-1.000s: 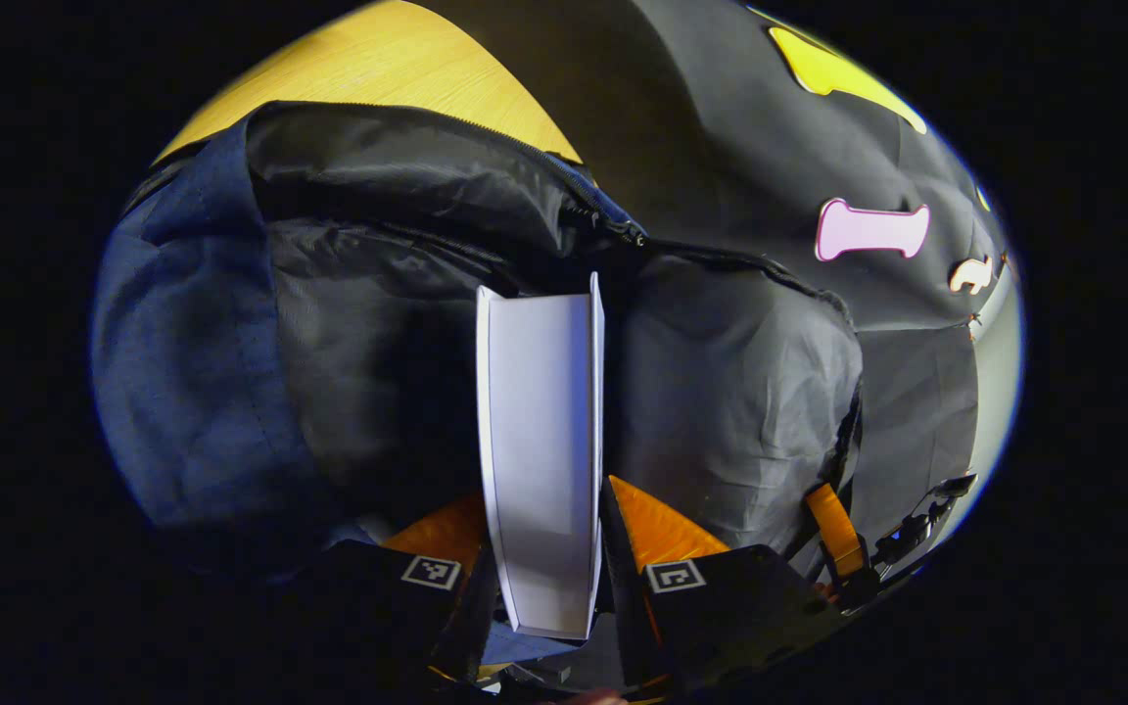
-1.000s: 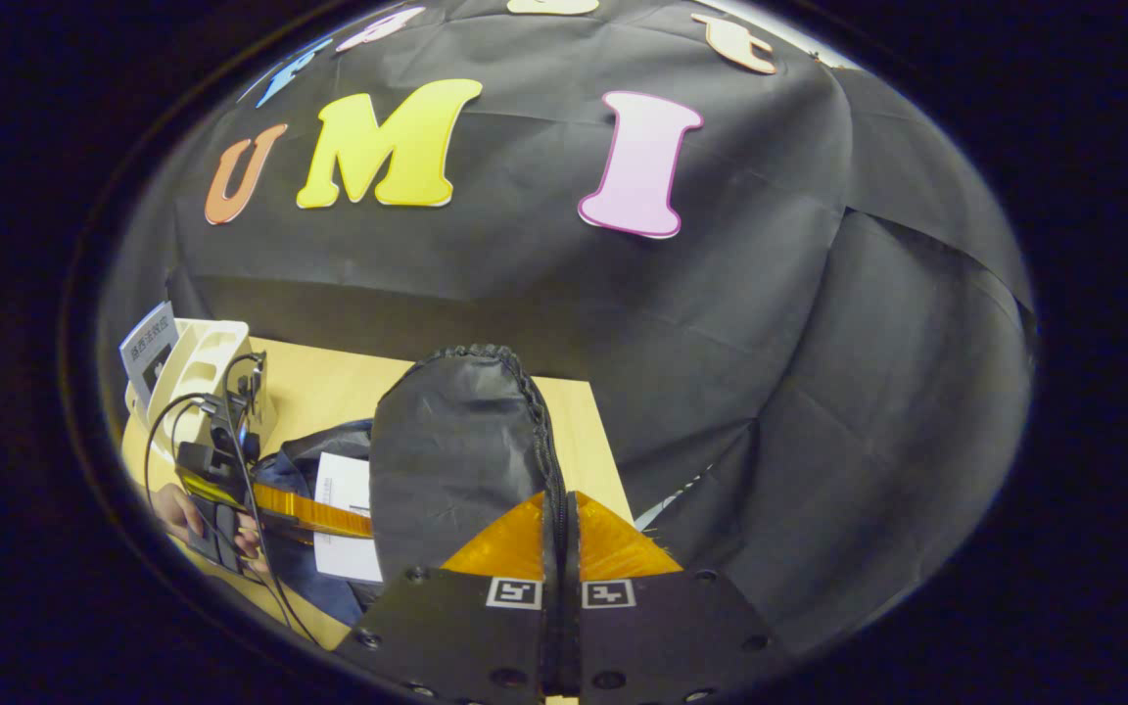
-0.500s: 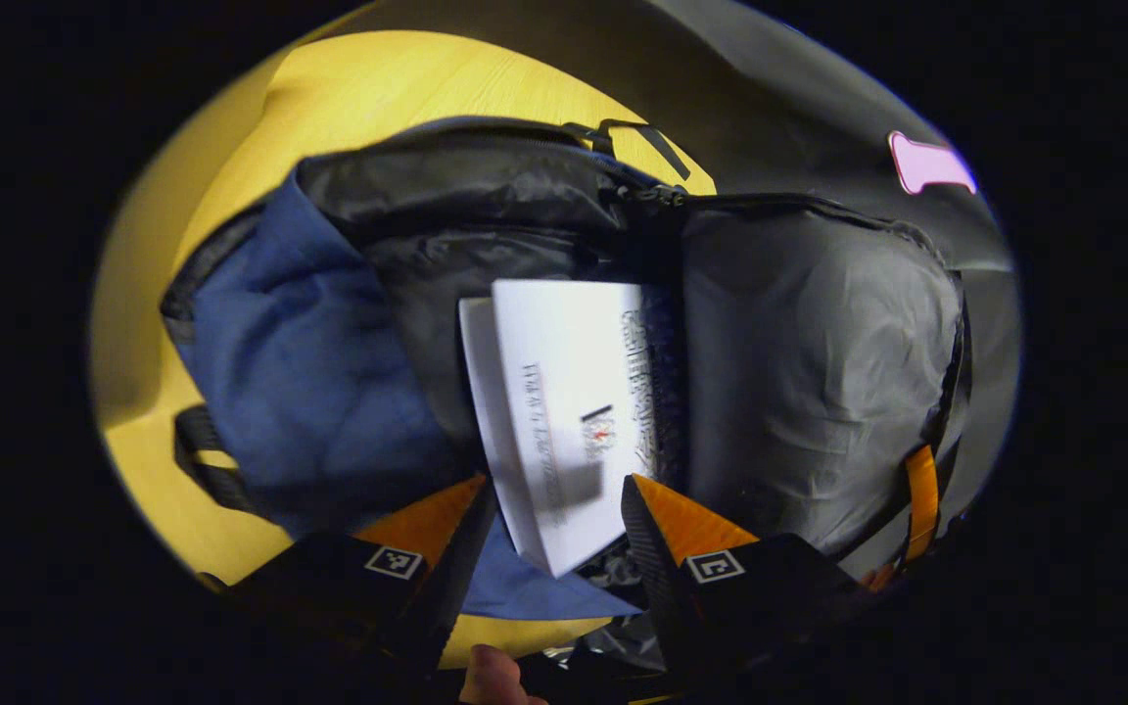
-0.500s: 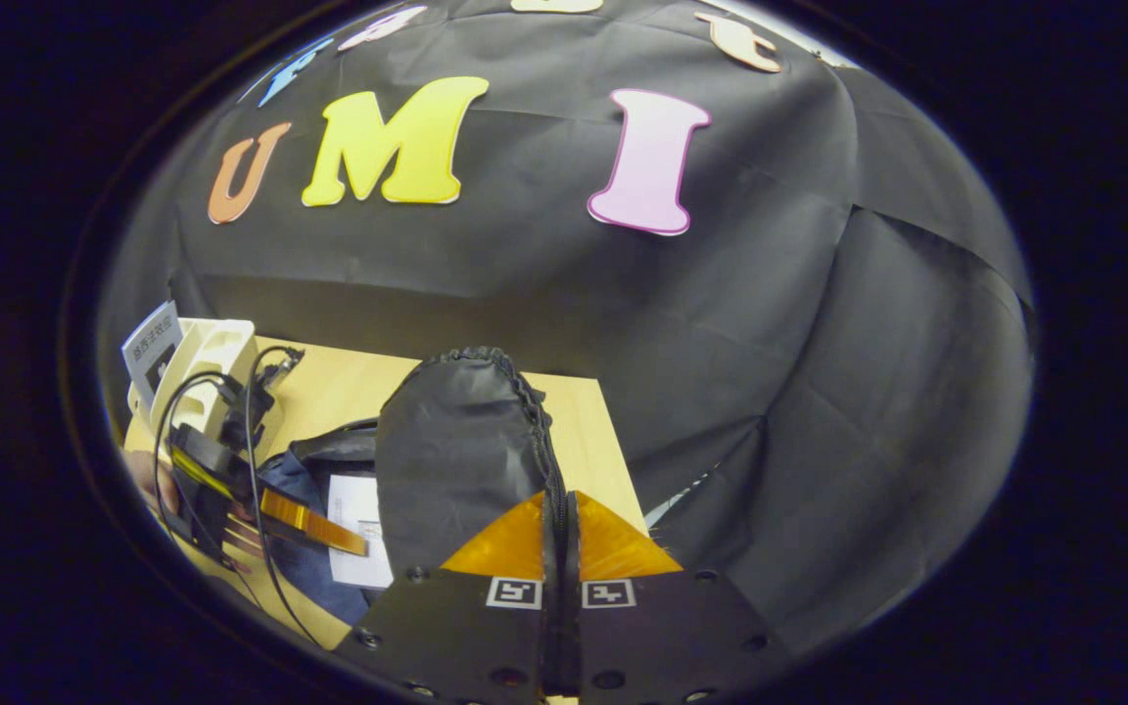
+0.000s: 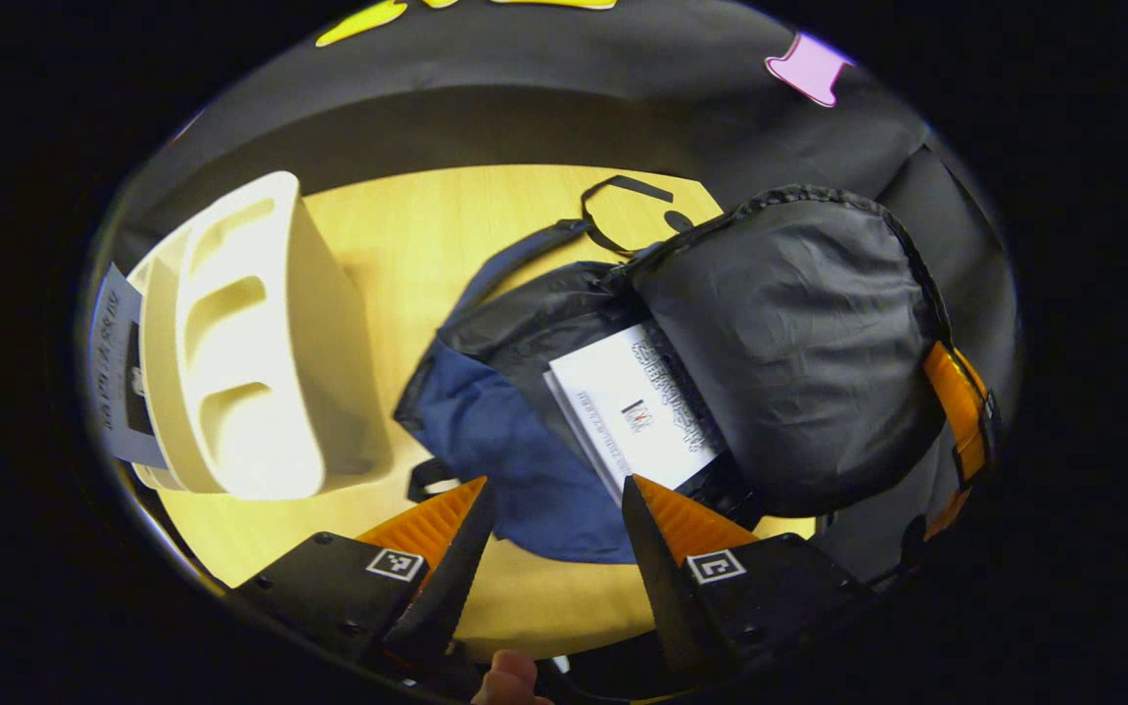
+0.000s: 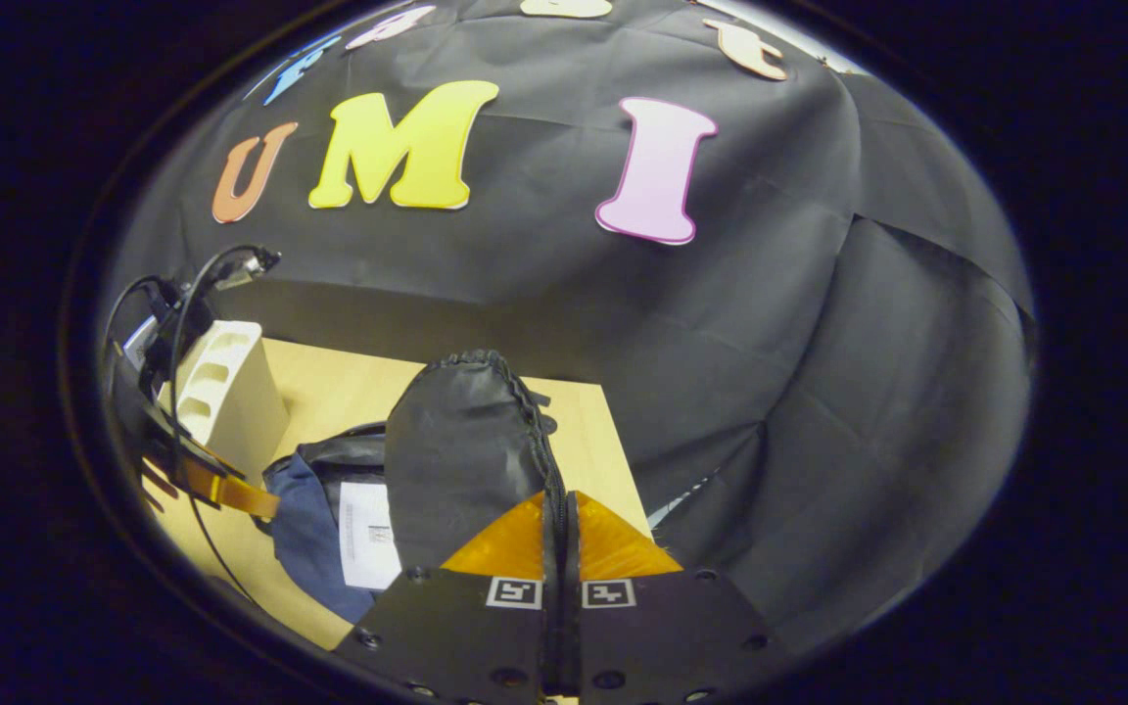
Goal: Open the schoolbag, grab two books from the bookshelf and put them into the schoolbag.
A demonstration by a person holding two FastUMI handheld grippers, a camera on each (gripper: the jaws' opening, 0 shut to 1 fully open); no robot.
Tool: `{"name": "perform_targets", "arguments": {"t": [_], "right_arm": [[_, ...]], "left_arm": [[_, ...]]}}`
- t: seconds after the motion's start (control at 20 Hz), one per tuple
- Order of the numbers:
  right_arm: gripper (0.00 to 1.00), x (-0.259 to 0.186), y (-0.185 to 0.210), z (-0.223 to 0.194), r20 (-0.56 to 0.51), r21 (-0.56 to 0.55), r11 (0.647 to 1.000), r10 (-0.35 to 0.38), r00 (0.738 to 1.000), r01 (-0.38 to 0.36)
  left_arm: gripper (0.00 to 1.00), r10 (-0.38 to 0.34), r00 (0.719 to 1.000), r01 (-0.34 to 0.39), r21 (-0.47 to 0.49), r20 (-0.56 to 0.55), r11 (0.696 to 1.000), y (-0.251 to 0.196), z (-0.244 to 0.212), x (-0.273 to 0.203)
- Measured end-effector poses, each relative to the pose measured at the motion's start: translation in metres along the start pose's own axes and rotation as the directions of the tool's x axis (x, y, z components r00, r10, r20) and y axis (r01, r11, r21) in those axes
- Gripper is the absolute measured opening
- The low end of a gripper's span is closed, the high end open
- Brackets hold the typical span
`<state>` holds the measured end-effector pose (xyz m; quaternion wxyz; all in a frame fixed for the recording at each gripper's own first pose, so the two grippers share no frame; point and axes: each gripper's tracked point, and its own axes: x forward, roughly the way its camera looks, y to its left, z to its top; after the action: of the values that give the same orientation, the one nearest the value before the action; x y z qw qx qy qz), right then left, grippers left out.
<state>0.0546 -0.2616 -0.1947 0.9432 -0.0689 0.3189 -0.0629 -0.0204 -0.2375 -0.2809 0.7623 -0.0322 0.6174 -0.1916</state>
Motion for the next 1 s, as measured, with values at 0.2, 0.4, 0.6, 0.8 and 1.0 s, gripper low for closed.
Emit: {"name": "perform_targets", "arguments": {"t": [0.2,0.4,0.6,0.8,1.0], "right_arm": [[0.0,-0.007,0.011,0.002,0.005,-0.014,1.0,-0.004,1.0,0.004],[0.0,-0.01,0.023,-0.001,0.001,-0.053,0.999,-0.009,1.0,0.009],[0.0,-0.01,0.033,-0.003,-0.003,-0.069,0.998,-0.015,1.0,0.015],[0.0,-0.011,0.037,-0.003,-0.005,-0.067,0.997,-0.027,1.0,0.026],[0.0,-0.013,0.039,-0.005,-0.006,-0.065,0.997,-0.033,0.999,0.032]], "left_arm": [[0.82,0.066,0.993,-0.064,-0.016,0.097,0.998,0.037,0.008,-0.048],[0.82,0.156,0.967,-0.144,-0.075,0.2,0.987,0.094,0.017,-0.116],[0.81,0.258,0.921,-0.23,-0.128,0.29,0.965,0.167,0.032,-0.177],[0.86,0.329,0.894,-0.29,-0.165,0.305,0.943,0.218,0.041,-0.217],[0.91,0.353,0.892,-0.318,-0.162,0.284,0.934,0.259,0.052,-0.235]]}}
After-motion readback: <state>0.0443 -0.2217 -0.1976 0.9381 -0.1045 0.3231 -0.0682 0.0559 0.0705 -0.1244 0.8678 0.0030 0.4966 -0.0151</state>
